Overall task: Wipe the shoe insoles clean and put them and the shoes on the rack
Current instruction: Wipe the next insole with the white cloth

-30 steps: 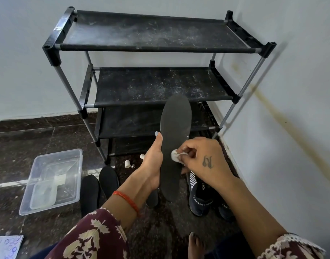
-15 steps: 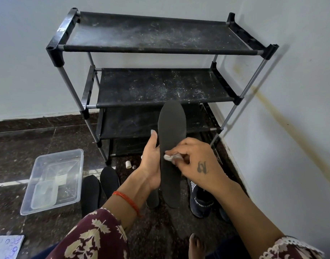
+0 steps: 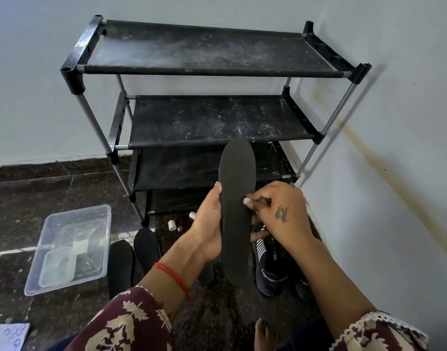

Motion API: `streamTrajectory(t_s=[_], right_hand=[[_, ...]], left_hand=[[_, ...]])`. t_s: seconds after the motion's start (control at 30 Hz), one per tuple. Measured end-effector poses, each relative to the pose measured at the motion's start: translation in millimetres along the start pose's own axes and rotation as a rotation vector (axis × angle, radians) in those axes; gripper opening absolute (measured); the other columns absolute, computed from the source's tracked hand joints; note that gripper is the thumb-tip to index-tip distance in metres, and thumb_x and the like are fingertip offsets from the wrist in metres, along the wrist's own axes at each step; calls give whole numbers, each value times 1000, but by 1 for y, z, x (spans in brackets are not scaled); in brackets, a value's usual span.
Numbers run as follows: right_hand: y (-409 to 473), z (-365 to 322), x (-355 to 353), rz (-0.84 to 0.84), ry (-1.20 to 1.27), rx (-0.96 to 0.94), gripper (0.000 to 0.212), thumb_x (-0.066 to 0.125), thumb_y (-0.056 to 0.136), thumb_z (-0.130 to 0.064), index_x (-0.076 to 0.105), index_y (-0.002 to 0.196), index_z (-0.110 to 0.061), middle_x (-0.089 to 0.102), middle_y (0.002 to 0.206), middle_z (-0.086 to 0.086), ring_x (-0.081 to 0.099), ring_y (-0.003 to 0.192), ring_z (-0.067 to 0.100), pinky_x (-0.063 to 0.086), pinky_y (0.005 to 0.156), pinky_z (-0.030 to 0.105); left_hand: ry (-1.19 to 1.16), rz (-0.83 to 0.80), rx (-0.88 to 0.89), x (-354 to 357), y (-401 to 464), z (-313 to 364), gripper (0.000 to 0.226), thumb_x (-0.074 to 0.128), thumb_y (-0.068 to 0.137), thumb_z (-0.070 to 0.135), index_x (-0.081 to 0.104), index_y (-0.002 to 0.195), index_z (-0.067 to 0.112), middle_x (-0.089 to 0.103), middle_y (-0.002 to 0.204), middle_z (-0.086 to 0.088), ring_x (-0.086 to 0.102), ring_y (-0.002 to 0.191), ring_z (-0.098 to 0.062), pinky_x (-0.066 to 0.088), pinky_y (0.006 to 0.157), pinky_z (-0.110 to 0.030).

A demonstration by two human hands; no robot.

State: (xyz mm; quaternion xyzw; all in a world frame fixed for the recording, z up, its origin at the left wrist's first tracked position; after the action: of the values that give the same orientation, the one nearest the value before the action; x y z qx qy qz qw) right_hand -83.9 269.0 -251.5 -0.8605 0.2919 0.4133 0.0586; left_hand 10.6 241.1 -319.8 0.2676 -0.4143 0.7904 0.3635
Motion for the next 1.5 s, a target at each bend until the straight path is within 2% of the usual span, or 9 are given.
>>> streamTrajectory(t_s=[0.13, 0.3, 0.47, 0.7, 0.9, 1.07, 1.23, 1.37, 1.5], right_hand=[[-7, -7, 5, -35, 388, 57, 5, 75, 76, -13, 73, 79, -10, 67, 88, 2, 68, 67, 15, 56, 44, 31], [-19, -37, 28, -181, 261, -159, 11, 79, 68, -8, 76, 75, -15, 68, 80, -6, 63, 77, 3, 49, 70, 12], [-16, -33, 25, -119, 134, -213, 6, 75, 74, -12, 77, 74, -18, 69, 79, -3, 61, 71, 4, 49, 69, 12], [-3, -7, 13, -33, 51, -84, 11, 69, 80, -11, 76, 78, -18, 66, 86, -1, 65, 74, 17, 56, 67, 34], [1, 3, -27, 160, 225, 28, 12, 72, 77, -11, 73, 81, -23, 70, 80, -11, 64, 74, 1, 47, 69, 9], [-17, -30, 18, -161, 288, -95, 14, 80, 69, -13, 75, 80, -18, 67, 86, -10, 64, 81, 4, 52, 70, 14], [-16, -38, 24, -196, 202, -187, 10, 81, 67, -19, 76, 76, -19, 67, 82, -11, 62, 80, 2, 49, 79, 16], [-13, -27, 16, -116, 58, -188, 21, 73, 71, -6, 67, 65, -25, 63, 76, -11, 61, 68, 6, 54, 64, 30], [-6, -7, 3, -14, 59, -88, 22, 61, 73, -1, 56, 68, -22, 61, 74, -3, 63, 64, 17, 53, 57, 39]], left_hand=[[13, 51, 66, -8, -1, 13, 56, 27, 94, 50, 61, 122, 15, 68, 89, -10, 67, 75, -24, 57, 70, -39], [59, 120, 84, -20, 1, 16, 73, 20, 93, 65, 66, 111, 11, 73, 92, -8, 71, 80, -20, 55, 70, -31], [88, 147, 56, -23, 4, 9, 73, 17, 93, 65, 68, 103, 14, 74, 93, -7, 70, 84, -20, 53, 74, -34], [5, 76, -14, -11, 3, -1, 83, 17, 88, 71, 77, 92, 13, 71, 99, -12, 68, 87, -27, 57, 76, -42], [-20, 79, -15, -12, 3, 3, 75, 21, 89, 69, 68, 110, 14, 67, 118, -13, 64, 106, -32, 46, 93, -47], [18, 133, 79, -17, -1, 16, 57, 28, 96, 51, 64, 114, 10, 70, 92, -9, 67, 81, -23, 53, 75, -33], [25, 154, 65, -22, -1, 15, 67, 25, 94, 61, 63, 117, 11, 65, 100, -9, 61, 89, -23, 48, 84, -34], [74, 122, 37, -15, 0, 9, 73, 18, 93, 64, 70, 98, 14, 71, 91, -10, 66, 78, -23, 49, 76, -38], [13, 80, -1, -7, -1, 4, 73, 18, 92, 67, 68, 108, 15, 69, 111, -14, 66, 97, -31, 50, 83, -49]])
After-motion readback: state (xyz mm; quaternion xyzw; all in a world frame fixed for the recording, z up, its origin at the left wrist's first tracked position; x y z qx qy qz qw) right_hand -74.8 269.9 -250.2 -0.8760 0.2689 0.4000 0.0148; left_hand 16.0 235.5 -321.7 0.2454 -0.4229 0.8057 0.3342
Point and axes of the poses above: each hand's wrist, its own y-axis towards the middle knuckle, its own x-axis out of the palm, z = x × y, the point moved 9 cm from there along y, towards the middle knuckle
